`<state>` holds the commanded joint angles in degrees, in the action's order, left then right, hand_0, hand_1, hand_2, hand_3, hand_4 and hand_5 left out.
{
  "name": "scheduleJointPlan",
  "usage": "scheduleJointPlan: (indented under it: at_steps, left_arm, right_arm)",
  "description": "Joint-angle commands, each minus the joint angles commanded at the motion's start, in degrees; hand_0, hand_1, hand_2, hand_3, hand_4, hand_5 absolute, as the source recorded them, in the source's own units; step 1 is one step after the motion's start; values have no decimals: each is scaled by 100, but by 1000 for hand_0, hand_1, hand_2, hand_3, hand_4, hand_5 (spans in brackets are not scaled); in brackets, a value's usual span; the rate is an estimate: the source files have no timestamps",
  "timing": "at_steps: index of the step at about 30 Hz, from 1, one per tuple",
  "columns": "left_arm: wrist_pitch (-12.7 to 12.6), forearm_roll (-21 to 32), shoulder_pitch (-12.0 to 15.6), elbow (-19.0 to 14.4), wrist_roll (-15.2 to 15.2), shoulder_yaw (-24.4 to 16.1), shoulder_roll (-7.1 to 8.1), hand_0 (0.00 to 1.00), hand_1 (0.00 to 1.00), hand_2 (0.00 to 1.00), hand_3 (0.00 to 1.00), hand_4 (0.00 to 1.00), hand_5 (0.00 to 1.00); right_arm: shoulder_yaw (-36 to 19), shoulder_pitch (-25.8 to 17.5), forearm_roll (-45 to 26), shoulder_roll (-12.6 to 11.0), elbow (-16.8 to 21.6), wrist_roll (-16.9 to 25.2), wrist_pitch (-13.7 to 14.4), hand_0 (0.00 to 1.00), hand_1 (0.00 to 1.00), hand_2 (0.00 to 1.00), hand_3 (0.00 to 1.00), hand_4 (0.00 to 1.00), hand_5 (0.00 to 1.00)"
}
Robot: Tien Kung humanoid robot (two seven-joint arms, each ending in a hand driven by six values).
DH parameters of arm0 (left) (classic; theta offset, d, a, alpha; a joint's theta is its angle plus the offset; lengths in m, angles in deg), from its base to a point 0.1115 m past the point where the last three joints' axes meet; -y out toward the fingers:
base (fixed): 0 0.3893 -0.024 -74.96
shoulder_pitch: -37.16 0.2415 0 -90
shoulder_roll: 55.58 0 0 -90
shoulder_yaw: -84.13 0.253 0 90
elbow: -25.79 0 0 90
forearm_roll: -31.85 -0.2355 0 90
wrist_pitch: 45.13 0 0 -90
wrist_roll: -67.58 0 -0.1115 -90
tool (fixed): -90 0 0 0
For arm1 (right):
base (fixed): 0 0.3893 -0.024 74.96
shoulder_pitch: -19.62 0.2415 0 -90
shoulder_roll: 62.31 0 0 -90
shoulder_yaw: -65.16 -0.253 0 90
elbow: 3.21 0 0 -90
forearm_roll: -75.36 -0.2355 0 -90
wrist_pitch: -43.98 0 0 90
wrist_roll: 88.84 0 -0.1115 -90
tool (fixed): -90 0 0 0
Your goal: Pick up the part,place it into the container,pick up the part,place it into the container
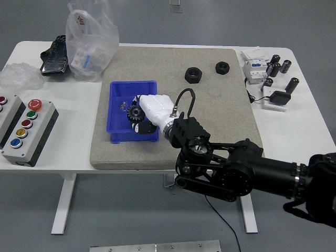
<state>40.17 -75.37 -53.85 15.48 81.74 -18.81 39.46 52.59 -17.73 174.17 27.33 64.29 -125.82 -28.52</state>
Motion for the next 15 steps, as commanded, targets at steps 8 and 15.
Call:
scheduleJointPlan:
  at_steps: [8, 15]
  left_arm:
    - [2, -3, -5, 0, -3, 1, 2, 740, 646, 612, 740, 749, 619]
    - [2, 7, -12, 0, 0, 13, 2, 741, 646, 609, 740, 748, 619]
  right_arm:
    - [-12, -12, 22, 1, -5, 0, 23, 531, 681, 684, 744, 402, 165]
    - [-25, -18, 40, 6, -12, 0, 44, 532, 682, 684, 744, 431, 158]
